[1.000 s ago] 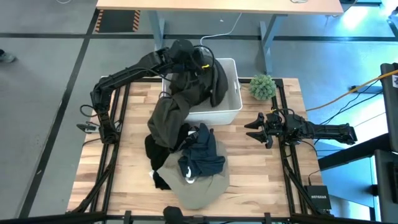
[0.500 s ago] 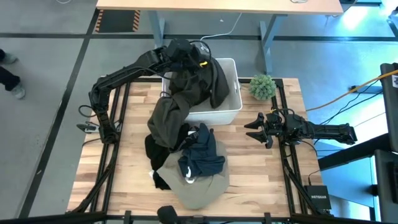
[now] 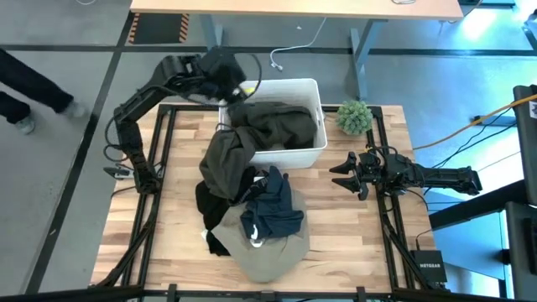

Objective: Sort clothes
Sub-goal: Put the green jacket into the white bin

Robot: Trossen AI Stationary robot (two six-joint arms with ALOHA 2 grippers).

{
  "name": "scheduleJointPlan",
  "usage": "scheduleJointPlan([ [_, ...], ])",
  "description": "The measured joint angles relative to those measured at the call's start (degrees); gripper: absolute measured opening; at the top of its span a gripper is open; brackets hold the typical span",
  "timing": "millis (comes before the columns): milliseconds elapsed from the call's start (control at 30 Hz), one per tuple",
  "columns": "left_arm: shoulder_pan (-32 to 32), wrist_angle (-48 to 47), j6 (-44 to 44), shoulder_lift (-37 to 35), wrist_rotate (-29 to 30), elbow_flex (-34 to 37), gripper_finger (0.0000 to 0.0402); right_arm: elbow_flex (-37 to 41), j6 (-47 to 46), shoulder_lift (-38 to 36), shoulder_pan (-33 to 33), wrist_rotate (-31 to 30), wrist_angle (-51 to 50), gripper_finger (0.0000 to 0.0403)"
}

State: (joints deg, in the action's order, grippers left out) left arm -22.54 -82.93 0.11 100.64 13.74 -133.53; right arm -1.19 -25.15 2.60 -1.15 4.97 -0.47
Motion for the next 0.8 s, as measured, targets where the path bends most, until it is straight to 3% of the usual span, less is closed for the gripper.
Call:
scheduleJointPlan([
  [300,11.96,-7.21,-13.50,-5.63,11.17,1.63,0.0183,0.00,0.00,0.00,0.01,-0.01,0.00,0.0237],
  [567,27.42,-6.71,-27.63,-10.87,20.36,17.63,0.0182,0.00,0.00,0.00,0.00,-0.02,0.00,0.0237],
  [800,35.98,-6.80,-40.50,-11.39,25.21,30.59,0.0182,0.00,0.00,-0.01,0.00,-0.02,0.00,0.0237],
])
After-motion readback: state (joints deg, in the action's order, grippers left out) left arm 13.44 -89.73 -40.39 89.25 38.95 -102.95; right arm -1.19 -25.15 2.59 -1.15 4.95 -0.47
